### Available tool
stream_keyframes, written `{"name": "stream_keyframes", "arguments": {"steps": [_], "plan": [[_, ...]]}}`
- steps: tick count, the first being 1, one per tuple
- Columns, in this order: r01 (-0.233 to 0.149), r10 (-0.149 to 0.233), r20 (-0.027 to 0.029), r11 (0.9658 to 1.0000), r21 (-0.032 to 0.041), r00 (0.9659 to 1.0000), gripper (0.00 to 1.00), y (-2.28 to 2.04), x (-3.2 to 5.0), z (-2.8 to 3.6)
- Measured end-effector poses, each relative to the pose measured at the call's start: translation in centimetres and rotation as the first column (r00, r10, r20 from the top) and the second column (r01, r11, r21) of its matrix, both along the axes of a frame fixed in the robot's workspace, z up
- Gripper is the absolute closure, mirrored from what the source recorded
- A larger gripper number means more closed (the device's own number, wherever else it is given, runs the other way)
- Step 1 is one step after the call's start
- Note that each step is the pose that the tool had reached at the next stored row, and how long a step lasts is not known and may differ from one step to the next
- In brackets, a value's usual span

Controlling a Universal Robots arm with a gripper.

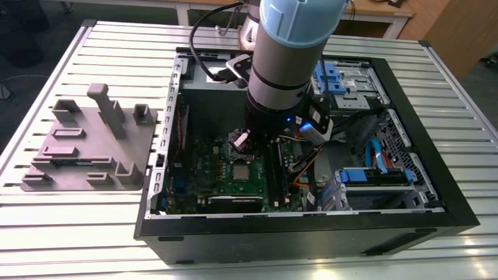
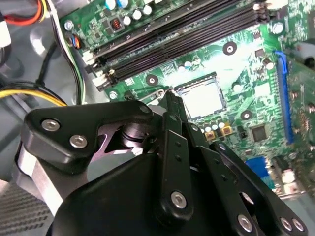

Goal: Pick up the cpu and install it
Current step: 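Close the cpu cover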

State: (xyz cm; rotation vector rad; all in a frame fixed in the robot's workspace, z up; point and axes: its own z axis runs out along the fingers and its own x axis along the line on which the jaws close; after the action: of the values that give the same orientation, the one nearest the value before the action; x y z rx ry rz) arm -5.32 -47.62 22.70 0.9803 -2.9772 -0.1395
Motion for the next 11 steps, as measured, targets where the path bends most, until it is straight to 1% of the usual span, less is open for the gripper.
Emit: {"name": "stream_keyframes", "arguments": {"steps": [1,2,3,4,6,7,8,9,11], "plan": [[-0.019,0.019,0.0,0.9998,0.0004,0.9998,0.9,0.0,0.0,-0.05],[-0.032,0.032,-0.0001,0.9995,0.0027,0.9995,0.9,-0.01,0.0,-0.07],[-0.041,0.041,0.0002,0.9991,0.0105,0.9992,0.9,-0.01,0.01,-0.09],[-0.046,0.046,0.001,0.9986,0.0252,0.9989,0.9,0.0,0.02,-0.11],[-0.052,0.052,0.0028,0.9968,0.06,0.9986,0.9,0.0,0.16,-0.12],[-0.053,0.053,0.0034,0.9959,0.0731,0.9986,0.9,0.01,0.31,-0.14],[-0.053,0.053,0.0039,0.9952,0.0818,0.9986,0.9,0.04,0.52,-0.19],[-0.053,0.053,0.0042,0.9949,0.0856,0.9986,0.9,0.09,0.73,-0.3],[-0.054,0.054,0.0043,0.9946,0.0887,0.9986,0.9,0.17,0.95,-0.5]]}}
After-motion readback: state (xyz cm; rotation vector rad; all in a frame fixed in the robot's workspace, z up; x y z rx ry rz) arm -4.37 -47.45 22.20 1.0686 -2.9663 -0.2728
